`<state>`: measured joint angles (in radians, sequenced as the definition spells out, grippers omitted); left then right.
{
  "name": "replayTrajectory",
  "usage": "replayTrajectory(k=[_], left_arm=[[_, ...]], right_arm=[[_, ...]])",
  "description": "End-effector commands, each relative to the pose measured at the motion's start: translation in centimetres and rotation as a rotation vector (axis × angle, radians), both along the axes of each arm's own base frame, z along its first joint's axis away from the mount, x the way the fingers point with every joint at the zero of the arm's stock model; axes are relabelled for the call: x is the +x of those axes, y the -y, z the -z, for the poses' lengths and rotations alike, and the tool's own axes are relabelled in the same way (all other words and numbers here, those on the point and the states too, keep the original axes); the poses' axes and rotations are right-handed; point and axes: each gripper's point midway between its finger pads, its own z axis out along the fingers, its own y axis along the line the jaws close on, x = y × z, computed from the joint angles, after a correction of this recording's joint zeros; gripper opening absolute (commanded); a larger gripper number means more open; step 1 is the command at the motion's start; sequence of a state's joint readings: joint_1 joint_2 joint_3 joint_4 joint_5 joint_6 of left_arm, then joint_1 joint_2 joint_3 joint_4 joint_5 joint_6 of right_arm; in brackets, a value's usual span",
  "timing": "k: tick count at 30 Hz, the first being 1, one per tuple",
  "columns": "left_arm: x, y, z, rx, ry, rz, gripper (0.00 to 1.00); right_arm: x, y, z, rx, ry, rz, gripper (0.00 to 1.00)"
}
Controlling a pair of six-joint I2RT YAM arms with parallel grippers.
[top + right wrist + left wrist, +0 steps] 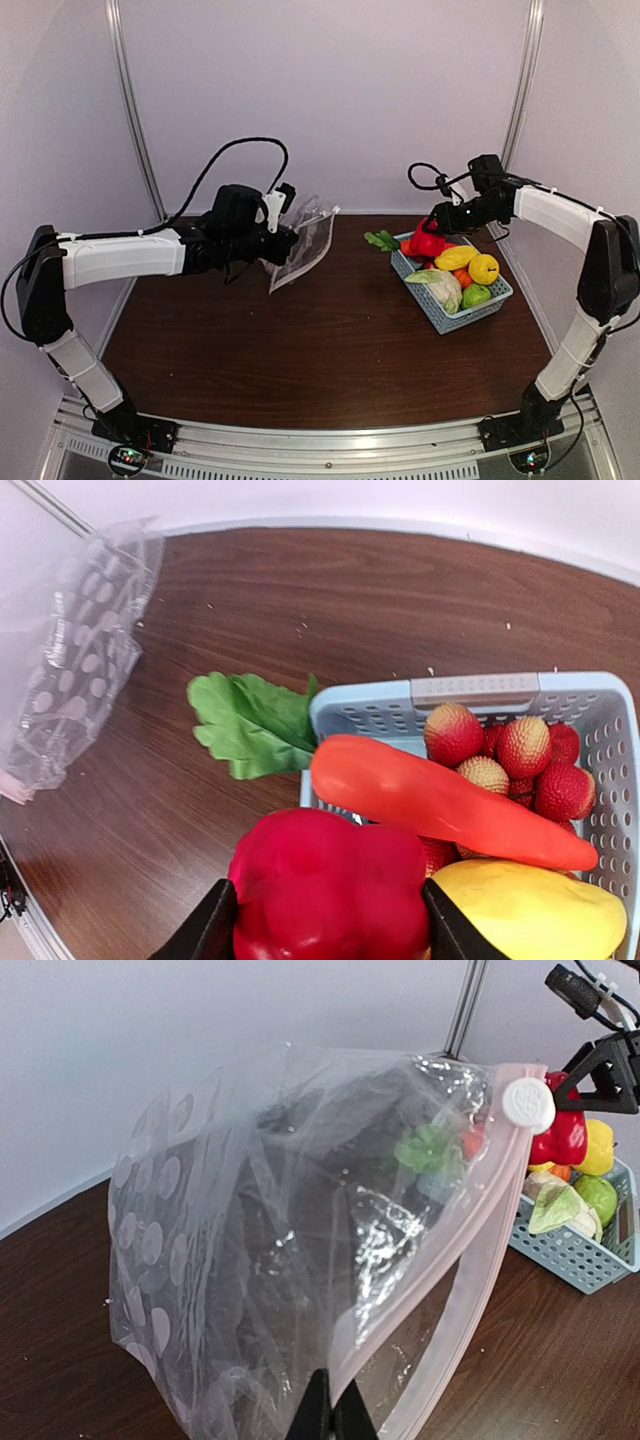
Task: Place the food in the zip-top bag and seal the zipper
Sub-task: Pick up the fake vegetable from the bin, then place the fake vegetable in the zipper food storage bag.
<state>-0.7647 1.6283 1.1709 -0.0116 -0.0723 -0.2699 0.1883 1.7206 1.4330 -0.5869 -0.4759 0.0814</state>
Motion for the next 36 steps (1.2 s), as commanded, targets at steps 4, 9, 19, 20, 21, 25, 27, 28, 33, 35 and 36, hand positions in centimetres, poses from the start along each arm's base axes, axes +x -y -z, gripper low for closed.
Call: replayTrajectory(k=[4,9,19,20,21,25,27,28,33,35,36], left_arm=[[-0.5,2.4,-4.3,-0.212,-0.063,0.043,0.00],[-0.5,3.3,-5.8,-0.295,-0.158,0.028,0.00],[-2.1,5.3,-9.3,-0.456,-0.327,0.076,0.00],[-2.3,5.3,-9.5,-0.460,-0.332,0.077,0.00],[-2.5,5.2,-9.6,-0.461,-0.336,0.076,0.00],[-3.1,4.8,-9.9,-0.474,-0.361,0.072,0.00],[-3.5,4.9,-10.2,-0.488,-0.374,0.083,0.00],[-3.8,5.0,-10.3,-0.495,-0.386,0.094,0.00],[-5.2,4.6,-11.5,-0.568,-0.406,0.123,0.00],[-5.6,4.4,-11.9,-0.588,-0.416,0.130,0.00],[-5.8,4.3,-11.9,-0.592,-0.422,0.130,0.00]], right_arm=[[-3.4,-3.3,-10.2,0.121,0.248,-0.190,0.41],[-7.1,-9.0,-15.8,0.196,0.390,-0.402,0.42],[-12.1,-19.6,-22.8,0.433,0.469,-0.644,0.42],[-12.3,-20.1,-22.9,0.440,0.472,-0.656,0.42],[-12.5,-20.6,-23.1,0.450,0.473,-0.669,0.42],[-13.8,-22.4,-23.9,0.492,0.474,-0.723,0.42],[-13.8,-23.1,-23.5,0.481,0.472,-0.722,0.42],[-13.5,-23.3,-23.1,0.474,0.468,-0.715,0.42],[-11.9,-23.7,-20.6,0.431,0.447,-0.680,0.42],[-11.5,-23.9,-19.4,0.426,0.430,-0.674,0.42],[-11.2,-23.9,-18.6,0.420,0.421,-0.665,0.41]])
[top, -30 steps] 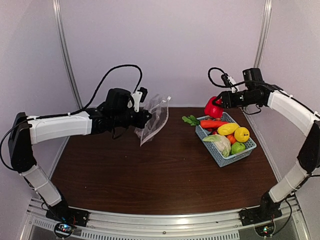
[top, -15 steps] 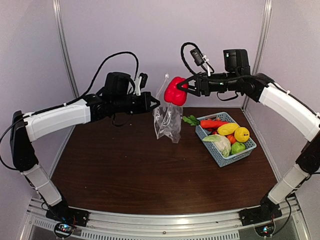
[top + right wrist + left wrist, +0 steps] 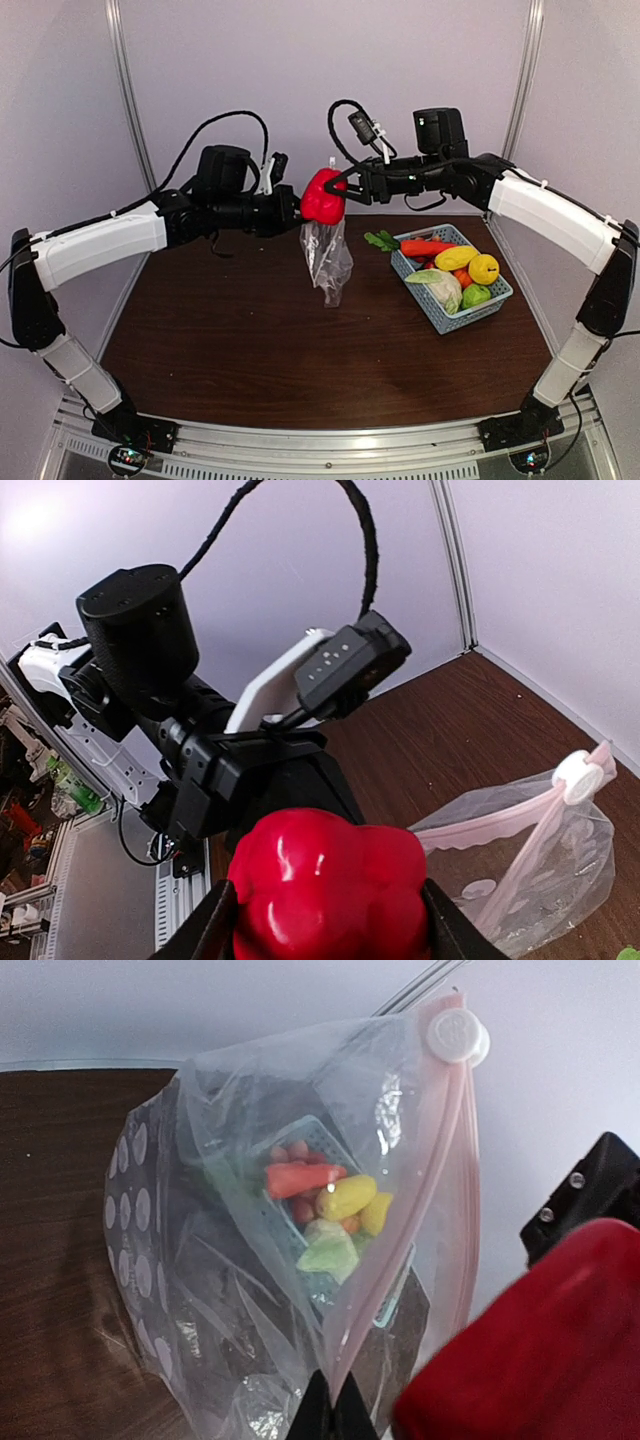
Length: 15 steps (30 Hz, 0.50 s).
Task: Place the food in the zip-top bag and seal the zipper
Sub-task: Place the fake vegetable in the zipper food storage bag.
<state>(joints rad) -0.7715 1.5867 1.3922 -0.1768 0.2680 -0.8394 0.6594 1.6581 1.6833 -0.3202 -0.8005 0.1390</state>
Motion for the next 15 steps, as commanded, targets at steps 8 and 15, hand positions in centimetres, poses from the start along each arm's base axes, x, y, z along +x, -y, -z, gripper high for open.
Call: replayTrajectory(k=[8,15], left_arm=[[-2.2,-1.3,-4.5,-0.160,0.021,0.001,0.00],[-2.1,-0.1,-3.6,-0.186,-0.005,0.043,0.00]], right_arm=[[3.7,1.8,4.7,-0.110,0.047,0.166,0.39],[3.8,0.9,7.0,-0.198,0.069,0.198,0.39]])
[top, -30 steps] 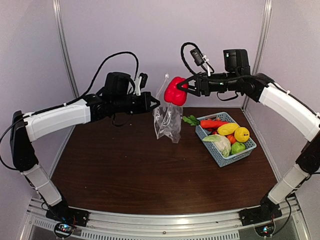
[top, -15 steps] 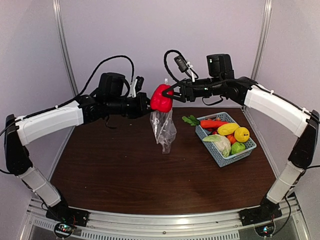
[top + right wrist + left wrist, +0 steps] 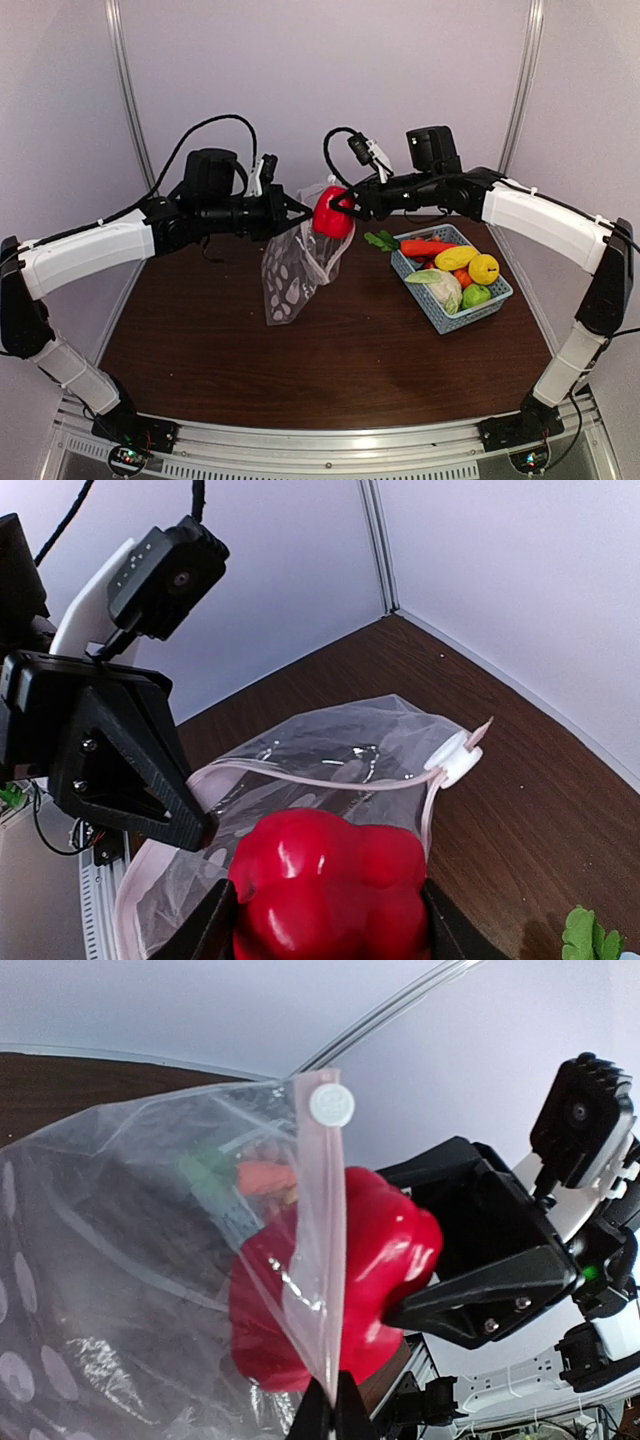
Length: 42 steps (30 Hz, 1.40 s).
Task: Place the food in the zip-top bag and seal the zipper
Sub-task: Place the fake vegetable in the zipper food storage bag.
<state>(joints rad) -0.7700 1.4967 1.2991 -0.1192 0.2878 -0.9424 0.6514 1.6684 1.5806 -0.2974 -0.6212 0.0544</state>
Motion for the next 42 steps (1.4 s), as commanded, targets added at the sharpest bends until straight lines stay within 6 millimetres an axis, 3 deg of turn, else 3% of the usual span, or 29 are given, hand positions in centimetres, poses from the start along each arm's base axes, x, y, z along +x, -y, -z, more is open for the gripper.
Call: replayTrajectory(k=[1,4,8,11,14,16,18,20,27,34,37,42], left_arm=[[-0.6,1.3,-2.2,-0.097,0.039,0.064,0.00],[-0.5,1.5,-3.5,-0.136,0.076,0.074,0.00],[-0.3,1.4,-3.7,-0.115,0.086,0.063,0.00],[0.0,1.2,-3.0,-0.088,0.083,0.044,0.00],[0.3,0.5,-2.1,-0.042,0.081,0.013,0.00],[0.6,0.2,-1.7,-0.019,0.082,-0.001,0.00],[0.6,0.1,-1.6,-0.005,0.094,0.003,0.00],[0.8,0.2,-1.3,0.010,0.097,0.006,0.00],[1.3,0.3,-0.6,0.036,0.102,-0.004,0.00],[1.5,0.7,-0.2,0.030,0.098,0.000,0.00],[1.5,0.9,-0.1,0.024,0.098,0.009,0.00],[1.8,1.1,-0.4,0.037,0.122,0.012,0.00]], right_arm=[[0.4,-0.6,2.1,-0.081,0.022,0.047,0.39],[1.0,-1.2,3.1,-0.148,0.057,0.082,0.40],[1.2,-2.2,3.1,-0.105,0.013,0.075,0.51],[0.2,-2.5,1.6,-0.087,-0.008,0.030,0.64],[-0.9,-1.2,-1.7,-0.065,0.037,0.020,0.76],[-1.7,0.0,-3.5,-0.049,0.050,0.022,0.80],[-1.8,1.0,-4.1,-0.049,0.046,0.031,0.81],[-1.7,1.7,-3.7,-0.061,0.043,0.056,0.81],[0.6,3.4,0.7,-0.162,0.016,0.200,0.81],[-0.9,1.7,1.1,-0.094,-0.070,0.110,0.87],[0.2,2.0,1.9,-0.118,-0.078,0.186,0.84],[2.8,2.0,2.4,-0.121,-0.149,0.313,0.71]])
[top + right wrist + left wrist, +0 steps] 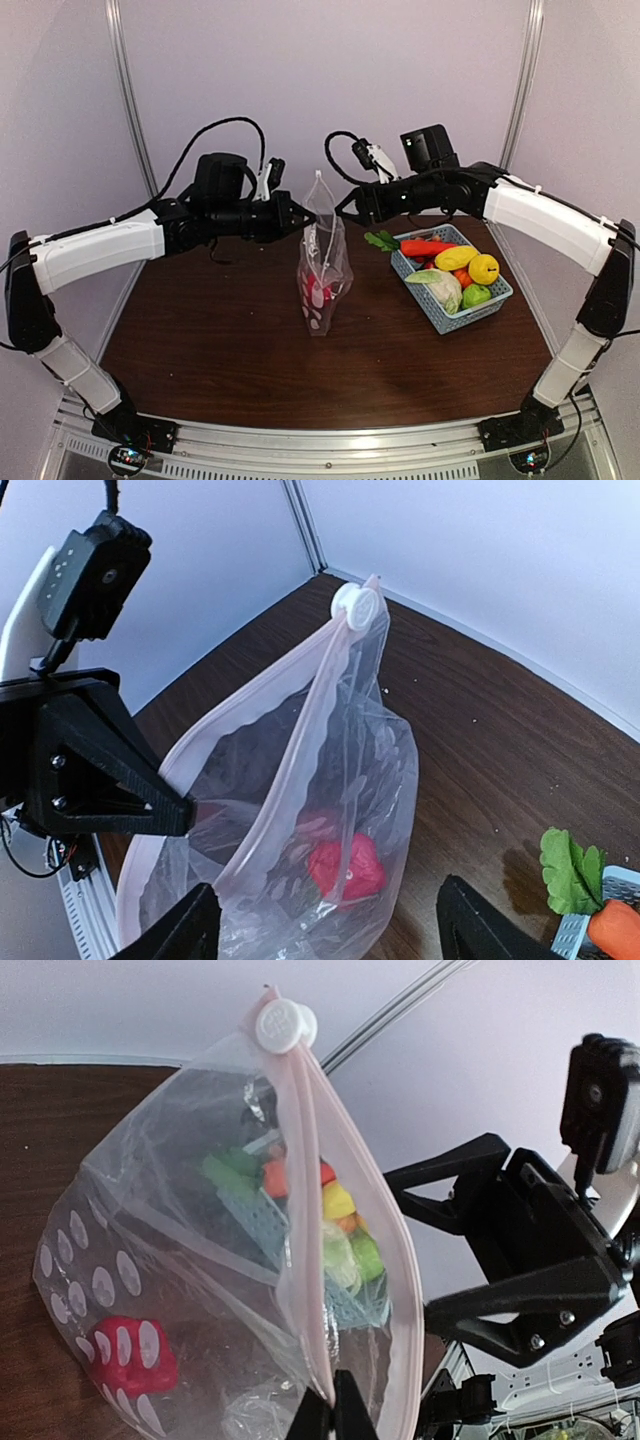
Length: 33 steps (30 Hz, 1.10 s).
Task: Place the food in the zip-top bag and seal the zipper
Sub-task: Place the fake vegetable in the zipper food storage bag, then adjust the zipper food storage bag at the center of the board.
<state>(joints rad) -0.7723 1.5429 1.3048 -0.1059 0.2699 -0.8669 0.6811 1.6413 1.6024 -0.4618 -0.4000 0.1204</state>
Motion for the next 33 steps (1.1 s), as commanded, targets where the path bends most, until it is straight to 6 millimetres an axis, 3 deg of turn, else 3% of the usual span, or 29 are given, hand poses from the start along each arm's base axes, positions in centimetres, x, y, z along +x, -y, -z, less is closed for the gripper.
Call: replayTrajectory(k=[1,6,8,12,14,15,16,18,19,21,24,29,33], left_arm=[[1.1,0.5,-1.9,-0.011,0.082,0.002,0.00],[2.1,0.1,-1.5,0.073,0.132,-0.027,0.00],[3.3,-1.6,-2.1,0.198,0.164,-0.110,0.00],[3.9,-5.9,-8.3,0.425,0.330,-0.244,0.00],[3.9,-7.1,-9.0,0.493,0.368,-0.269,0.00],[4.0,-6.9,-7.8,0.520,0.361,-0.247,0.00],[4.2,-6.1,-5.3,0.550,0.326,-0.191,0.00],[3.1,-3.1,-0.7,0.547,0.212,-0.011,0.00],[2.3,-1.7,0.4,0.529,0.177,0.067,0.00],[2.1,-1.1,1.6,0.538,0.168,0.085,0.00],[2.3,-0.8,1.6,0.518,0.222,0.088,0.00],[2.0,-0.1,3.7,0.494,0.194,0.114,0.00],[1.6,0.0,5.7,0.482,0.160,0.120,0.00]], right_arm=[[2.6,-0.5,0.4,0.009,-0.067,0.122,0.70],[3.3,-2.3,-0.9,0.071,-0.100,0.090,0.71],[3.8,-2.0,-1.0,0.074,-0.099,0.099,0.71],[5.4,0.7,-2.5,0.122,-0.094,0.133,0.72],[6.0,2.3,-3.1,0.127,-0.073,0.139,0.71],[6.2,3.1,-3.0,0.122,-0.068,0.142,0.72],[6.3,3.9,-2.4,0.105,-0.067,0.143,0.72],[6.3,5.6,-1.2,0.063,-0.054,0.146,0.74],[6.1,6.4,-0.8,0.037,-0.043,0.144,0.74],[5.6,8.0,0.2,-0.037,-0.026,0.129,0.76],[4.9,10.7,1.8,-0.151,-0.019,0.110,0.77],[4.1,16.8,3.8,-0.287,0.005,0.165,0.78],[2.7,21.5,7.4,-0.485,-0.017,0.217,0.76]])
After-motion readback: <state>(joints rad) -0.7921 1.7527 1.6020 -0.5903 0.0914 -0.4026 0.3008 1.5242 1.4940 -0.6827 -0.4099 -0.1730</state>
